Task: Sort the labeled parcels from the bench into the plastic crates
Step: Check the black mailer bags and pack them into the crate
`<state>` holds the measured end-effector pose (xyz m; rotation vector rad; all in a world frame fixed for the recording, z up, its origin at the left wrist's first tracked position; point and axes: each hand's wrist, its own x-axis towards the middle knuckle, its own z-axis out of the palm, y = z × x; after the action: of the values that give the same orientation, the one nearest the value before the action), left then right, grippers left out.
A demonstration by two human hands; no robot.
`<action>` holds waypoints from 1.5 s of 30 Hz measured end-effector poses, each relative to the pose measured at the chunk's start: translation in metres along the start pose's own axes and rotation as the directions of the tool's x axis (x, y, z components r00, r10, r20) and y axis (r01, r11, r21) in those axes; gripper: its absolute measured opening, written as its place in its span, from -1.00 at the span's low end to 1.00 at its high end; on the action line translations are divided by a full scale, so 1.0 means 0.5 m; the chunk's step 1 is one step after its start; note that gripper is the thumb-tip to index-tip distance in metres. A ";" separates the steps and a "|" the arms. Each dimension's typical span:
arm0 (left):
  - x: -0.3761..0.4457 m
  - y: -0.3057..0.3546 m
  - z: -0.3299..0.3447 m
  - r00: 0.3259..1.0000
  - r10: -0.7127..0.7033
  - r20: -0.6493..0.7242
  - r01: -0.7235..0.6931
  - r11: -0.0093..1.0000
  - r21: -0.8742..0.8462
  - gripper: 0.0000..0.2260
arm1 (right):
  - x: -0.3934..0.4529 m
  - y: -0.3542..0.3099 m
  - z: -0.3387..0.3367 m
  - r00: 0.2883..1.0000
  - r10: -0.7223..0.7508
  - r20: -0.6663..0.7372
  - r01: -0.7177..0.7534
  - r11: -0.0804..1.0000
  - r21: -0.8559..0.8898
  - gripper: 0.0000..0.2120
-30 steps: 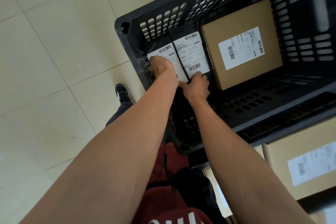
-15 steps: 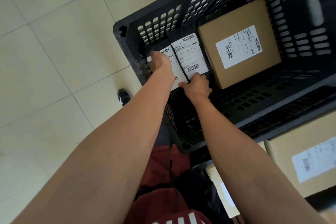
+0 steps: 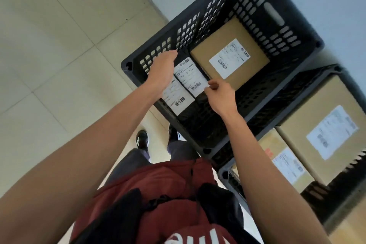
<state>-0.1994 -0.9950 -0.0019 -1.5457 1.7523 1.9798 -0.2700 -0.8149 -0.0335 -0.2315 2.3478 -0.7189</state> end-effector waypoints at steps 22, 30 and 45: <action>-0.279 0.014 -0.156 0.575 0.517 0.634 -0.797 0.531 0.290 -0.62 | -0.515 -0.094 0.011 0.814 0.051 -0.579 0.108 0.965 0.237 -0.61; -0.393 0.006 -0.066 0.327 0.571 0.753 -0.945 0.220 0.244 -0.61 | -0.679 0.020 -0.016 0.646 0.117 -0.754 0.081 0.972 0.219 -0.58; -0.927 -0.312 0.269 -0.069 0.285 0.956 -0.997 0.011 -0.076 -0.61 | -1.223 0.470 0.011 0.260 0.380 -0.888 -0.218 0.919 0.329 -0.54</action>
<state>0.0433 -0.5929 0.1900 1.0500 2.5020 1.1137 0.2067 -0.4128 0.1672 1.0188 3.2504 -0.9718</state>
